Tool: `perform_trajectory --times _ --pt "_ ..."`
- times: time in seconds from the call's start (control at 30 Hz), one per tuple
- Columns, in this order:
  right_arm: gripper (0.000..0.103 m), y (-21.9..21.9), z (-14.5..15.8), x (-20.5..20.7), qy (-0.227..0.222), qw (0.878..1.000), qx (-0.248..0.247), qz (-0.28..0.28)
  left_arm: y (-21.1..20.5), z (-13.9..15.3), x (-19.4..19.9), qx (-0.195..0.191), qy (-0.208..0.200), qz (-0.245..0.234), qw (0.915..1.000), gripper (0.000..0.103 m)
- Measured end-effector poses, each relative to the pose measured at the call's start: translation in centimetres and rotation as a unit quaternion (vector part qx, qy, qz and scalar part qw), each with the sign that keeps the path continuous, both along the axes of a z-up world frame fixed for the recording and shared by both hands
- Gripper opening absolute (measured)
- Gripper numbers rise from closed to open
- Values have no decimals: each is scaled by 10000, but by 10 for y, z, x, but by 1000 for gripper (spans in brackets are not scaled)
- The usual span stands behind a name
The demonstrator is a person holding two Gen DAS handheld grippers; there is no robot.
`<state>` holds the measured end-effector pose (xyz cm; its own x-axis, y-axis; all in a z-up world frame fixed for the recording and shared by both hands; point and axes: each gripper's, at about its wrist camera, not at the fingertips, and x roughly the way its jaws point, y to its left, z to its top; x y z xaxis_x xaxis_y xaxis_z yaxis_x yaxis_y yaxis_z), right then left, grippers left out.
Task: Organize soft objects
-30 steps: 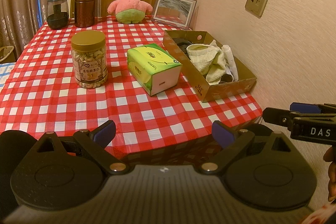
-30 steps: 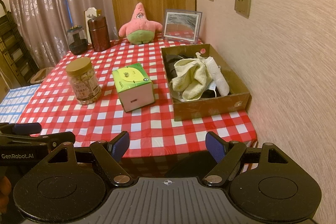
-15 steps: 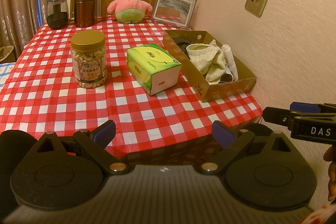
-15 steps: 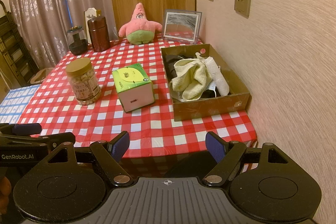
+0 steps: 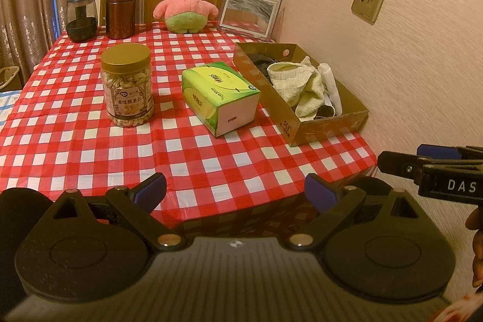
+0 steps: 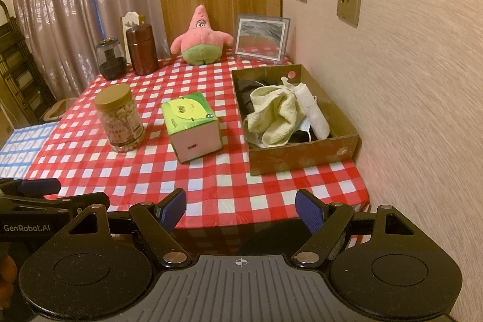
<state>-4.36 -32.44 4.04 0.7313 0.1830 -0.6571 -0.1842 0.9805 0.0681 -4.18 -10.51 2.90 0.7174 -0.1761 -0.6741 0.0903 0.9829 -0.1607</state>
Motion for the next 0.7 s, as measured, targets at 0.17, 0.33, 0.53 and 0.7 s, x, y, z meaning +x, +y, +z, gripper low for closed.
perform_trajectory --times 0.17,0.33,0.53,0.7 --pt "79 0 -1 0 -2 10000 -7 2 -2 -1 0 5 -5 -19 10000 97" --pt "79 -2 1 4 27 10000 -24 10 -2 -1 0 3 0 -16 10000 97" --pt "79 1 0 2 44 10000 -43 19 -2 -1 0 -4 -25 -24 10000 97" --pt "79 2 -1 2 34 10000 -44 18 -2 -1 1 -53 -56 -70 9999 97"
